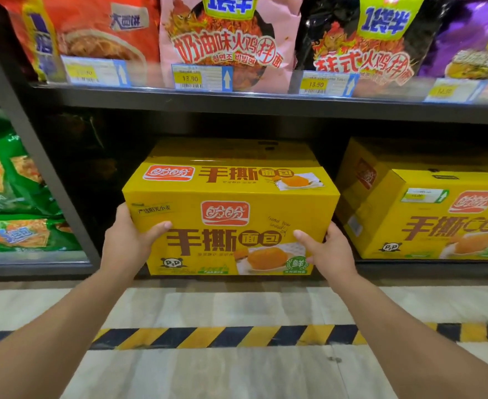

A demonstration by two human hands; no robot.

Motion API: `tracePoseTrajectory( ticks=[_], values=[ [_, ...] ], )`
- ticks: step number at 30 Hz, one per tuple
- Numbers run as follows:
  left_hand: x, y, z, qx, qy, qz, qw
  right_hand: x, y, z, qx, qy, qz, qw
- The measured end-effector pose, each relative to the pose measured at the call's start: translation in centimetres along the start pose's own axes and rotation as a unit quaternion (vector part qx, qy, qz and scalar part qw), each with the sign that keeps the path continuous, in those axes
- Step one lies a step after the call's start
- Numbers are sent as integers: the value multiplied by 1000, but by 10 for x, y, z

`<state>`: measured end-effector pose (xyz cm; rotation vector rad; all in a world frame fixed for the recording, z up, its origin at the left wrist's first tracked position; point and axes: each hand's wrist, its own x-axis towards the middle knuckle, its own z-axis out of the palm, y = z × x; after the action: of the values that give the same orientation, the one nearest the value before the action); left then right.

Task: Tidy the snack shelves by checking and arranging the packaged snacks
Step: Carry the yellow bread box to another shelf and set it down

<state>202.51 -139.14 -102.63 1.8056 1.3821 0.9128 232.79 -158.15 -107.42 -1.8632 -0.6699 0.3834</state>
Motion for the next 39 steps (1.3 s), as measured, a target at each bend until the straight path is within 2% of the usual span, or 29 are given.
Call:
tracePoseTrajectory(
  ticks=[13,21,24,28,32,34,39],
  values=[
    [56,-2,23,14,17,-1,1000,50,-7,25,-20,7,-18,1000],
    [46,6,18,-11,-6,-17,1000,43,-18,20,-49,-2,6,999],
    [24,10,18,-16,-19,-27,999,26,-24,14,-105,-23,18,994],
    [-16,20,26,53,-68,9,996,-10,-39,-7,-288,-57,40,955],
    [-51,47,38,207,-136,73,966,-40,-42,-41,-458,-75,21,886],
    [-64,65,48,274,-150,117,943,-49,-41,-63,-494,-80,9,866],
    [-87,120,90,335,-174,195,905,-47,-25,-122,-534,-73,-16,842]
  ],
)
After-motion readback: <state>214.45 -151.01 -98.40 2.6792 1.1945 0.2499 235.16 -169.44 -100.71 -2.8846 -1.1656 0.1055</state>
